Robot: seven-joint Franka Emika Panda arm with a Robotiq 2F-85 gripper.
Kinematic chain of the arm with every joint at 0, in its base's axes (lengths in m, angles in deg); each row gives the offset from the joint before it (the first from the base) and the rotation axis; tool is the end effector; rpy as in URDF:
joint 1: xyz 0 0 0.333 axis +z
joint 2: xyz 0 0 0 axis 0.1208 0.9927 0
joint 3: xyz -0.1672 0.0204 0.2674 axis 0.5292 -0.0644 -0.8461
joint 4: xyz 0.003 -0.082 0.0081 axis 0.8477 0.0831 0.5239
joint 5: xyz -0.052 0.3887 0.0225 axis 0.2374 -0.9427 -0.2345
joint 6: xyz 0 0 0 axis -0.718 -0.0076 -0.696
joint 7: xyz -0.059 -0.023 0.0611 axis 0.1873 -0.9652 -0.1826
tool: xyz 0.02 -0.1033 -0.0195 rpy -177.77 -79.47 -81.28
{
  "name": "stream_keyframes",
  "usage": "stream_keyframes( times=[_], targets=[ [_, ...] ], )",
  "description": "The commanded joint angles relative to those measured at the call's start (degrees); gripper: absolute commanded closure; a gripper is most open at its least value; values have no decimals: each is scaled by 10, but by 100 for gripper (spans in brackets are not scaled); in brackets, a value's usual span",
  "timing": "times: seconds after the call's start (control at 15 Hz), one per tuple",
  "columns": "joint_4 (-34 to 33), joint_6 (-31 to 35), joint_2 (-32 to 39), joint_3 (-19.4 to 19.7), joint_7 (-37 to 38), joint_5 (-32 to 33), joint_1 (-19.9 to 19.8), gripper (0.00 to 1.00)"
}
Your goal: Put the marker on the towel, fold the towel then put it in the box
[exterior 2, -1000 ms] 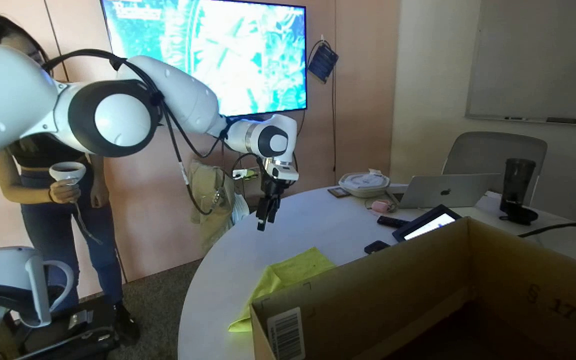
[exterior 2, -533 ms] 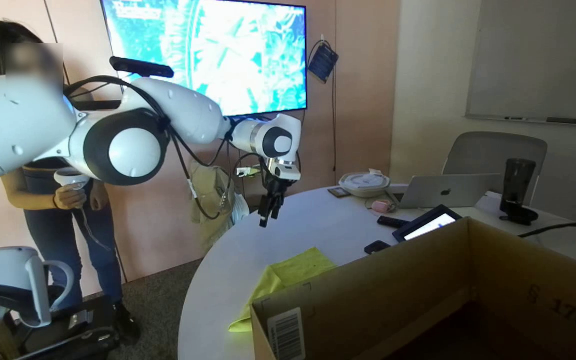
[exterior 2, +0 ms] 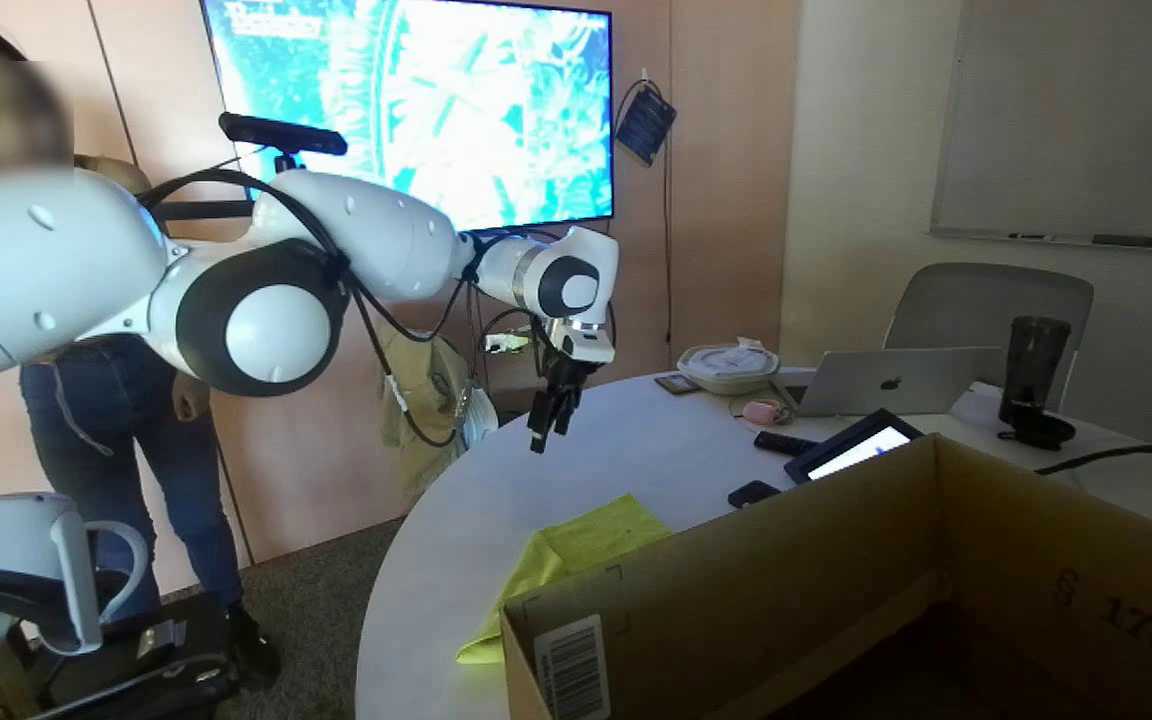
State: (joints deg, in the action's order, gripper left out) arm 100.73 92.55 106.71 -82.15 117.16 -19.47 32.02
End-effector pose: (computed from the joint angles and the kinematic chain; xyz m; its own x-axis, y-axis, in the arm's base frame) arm 0.6975 0.3575 0.1785 0.6475 -0.7346 -0.2027 -0.7242 -0.6759 0.1364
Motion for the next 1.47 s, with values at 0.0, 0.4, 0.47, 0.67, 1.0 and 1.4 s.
stream_keyframes(
  times=[0.0,0.4,0.47,0.67,1.0,1.4],
  targets=[
    [-7,-35,-23,-27,-40,-13,-1,0],
    [12,-90,-55,-55,-72,-8,-2,0],
    [14,-98,-57,-54,-69,-6,-2,0],
    [16,-110,-57,-48,-53,-4,-5,0],
    [33,-120,-57,-26,-3,3,-13,0],
    [108,-103,-75,-13,46,-13,-52,0]
  ],
)
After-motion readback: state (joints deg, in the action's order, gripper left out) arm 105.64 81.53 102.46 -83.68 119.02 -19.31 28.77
